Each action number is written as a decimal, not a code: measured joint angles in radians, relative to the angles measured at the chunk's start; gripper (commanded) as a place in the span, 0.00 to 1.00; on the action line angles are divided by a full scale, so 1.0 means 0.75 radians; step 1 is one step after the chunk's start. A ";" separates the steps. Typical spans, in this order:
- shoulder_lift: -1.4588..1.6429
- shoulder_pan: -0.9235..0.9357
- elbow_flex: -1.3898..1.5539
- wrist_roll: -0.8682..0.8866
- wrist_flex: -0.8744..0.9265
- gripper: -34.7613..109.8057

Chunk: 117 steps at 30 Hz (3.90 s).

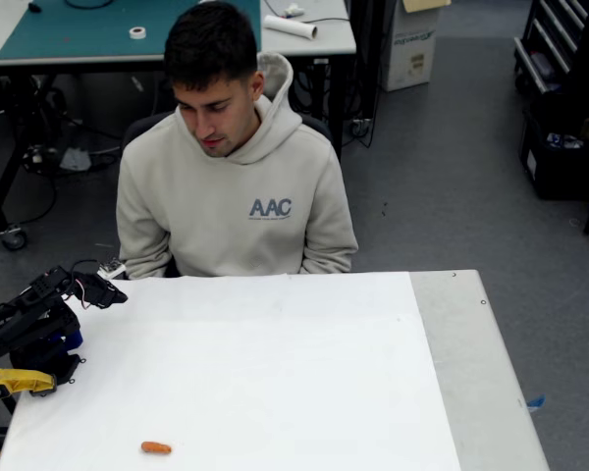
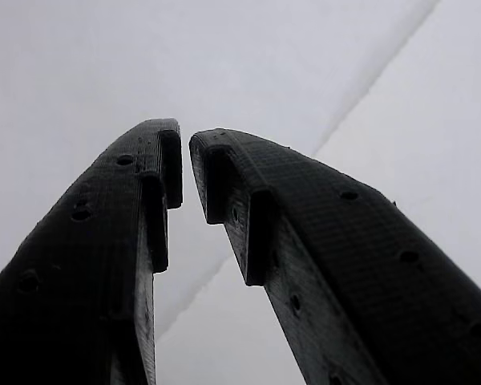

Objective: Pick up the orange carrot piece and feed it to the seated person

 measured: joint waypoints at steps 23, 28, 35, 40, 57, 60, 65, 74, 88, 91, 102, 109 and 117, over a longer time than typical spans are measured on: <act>0.014 0.000 0.000 0.000 0.000 0.22; 0.014 0.000 0.000 0.000 0.000 0.22; 0.014 0.000 0.000 0.000 0.000 0.22; 0.029 0.000 0.000 0.000 0.000 0.22; 0.029 0.000 0.000 0.000 0.000 0.22; 0.029 0.000 0.000 0.000 0.000 0.22; 0.029 0.000 0.000 0.000 0.000 0.22; 0.029 0.000 0.000 0.000 0.000 0.22; 0.029 0.000 0.000 0.000 0.000 0.22; 0.029 0.000 0.000 0.000 0.000 0.22; 0.022 0.000 0.000 0.000 0.000 0.22; 0.014 0.000 0.000 0.000 0.000 0.22; -0.174 0.049 -0.133 0.000 0.000 0.22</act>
